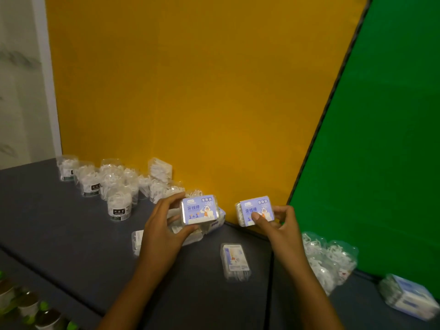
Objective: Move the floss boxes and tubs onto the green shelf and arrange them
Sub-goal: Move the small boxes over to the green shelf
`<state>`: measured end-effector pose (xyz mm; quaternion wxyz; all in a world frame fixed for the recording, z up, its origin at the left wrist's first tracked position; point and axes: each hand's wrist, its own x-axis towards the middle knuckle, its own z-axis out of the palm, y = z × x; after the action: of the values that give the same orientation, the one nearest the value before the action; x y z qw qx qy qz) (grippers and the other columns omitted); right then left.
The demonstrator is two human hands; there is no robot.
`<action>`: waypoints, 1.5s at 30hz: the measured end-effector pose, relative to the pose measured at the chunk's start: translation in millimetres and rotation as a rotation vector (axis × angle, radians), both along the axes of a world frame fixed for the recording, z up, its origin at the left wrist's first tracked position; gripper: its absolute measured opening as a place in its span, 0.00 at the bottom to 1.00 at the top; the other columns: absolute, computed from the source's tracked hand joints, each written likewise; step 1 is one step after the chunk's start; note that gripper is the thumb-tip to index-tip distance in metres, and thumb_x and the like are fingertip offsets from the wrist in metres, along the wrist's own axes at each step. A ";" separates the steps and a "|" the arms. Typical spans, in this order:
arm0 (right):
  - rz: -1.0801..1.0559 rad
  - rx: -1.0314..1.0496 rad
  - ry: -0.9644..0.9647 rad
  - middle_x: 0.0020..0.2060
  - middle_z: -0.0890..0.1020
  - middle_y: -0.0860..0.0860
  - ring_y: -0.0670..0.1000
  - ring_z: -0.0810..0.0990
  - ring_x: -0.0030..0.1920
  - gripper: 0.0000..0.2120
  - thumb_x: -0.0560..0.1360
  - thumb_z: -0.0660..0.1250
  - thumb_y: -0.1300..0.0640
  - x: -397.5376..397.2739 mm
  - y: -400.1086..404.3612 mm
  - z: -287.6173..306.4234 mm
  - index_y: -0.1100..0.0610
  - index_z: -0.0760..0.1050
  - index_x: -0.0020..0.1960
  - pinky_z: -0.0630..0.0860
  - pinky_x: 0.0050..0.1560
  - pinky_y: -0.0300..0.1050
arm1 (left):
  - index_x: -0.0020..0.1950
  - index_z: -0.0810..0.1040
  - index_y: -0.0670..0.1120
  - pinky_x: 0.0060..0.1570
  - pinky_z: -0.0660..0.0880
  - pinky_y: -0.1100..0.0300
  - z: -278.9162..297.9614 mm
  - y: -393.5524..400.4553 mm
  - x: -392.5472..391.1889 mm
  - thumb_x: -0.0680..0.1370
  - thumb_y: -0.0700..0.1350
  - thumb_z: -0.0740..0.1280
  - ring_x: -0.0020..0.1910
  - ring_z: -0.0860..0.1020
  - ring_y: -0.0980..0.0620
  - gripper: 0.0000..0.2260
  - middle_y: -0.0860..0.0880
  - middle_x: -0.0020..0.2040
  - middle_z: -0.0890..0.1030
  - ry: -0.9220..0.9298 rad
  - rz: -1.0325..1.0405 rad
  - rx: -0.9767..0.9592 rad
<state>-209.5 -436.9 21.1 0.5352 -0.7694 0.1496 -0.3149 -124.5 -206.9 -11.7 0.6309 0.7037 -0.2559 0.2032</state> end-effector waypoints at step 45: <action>-0.467 0.177 0.137 0.45 0.86 0.52 0.51 0.84 0.48 0.17 0.69 0.76 0.46 -323.5 -270.1 -39.6 0.56 0.81 0.50 0.78 0.52 0.47 | 0.58 0.74 0.52 0.45 0.76 0.72 -18.7 -306.1 -253.1 0.63 0.33 0.78 0.52 0.77 0.68 0.29 0.55 0.56 0.78 0.152 -0.534 0.111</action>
<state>-533.0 -707.0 -18.5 0.5021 -0.6836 0.3860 -0.3626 -377.6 -513.0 -30.4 0.6401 0.6578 -0.3951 -0.0380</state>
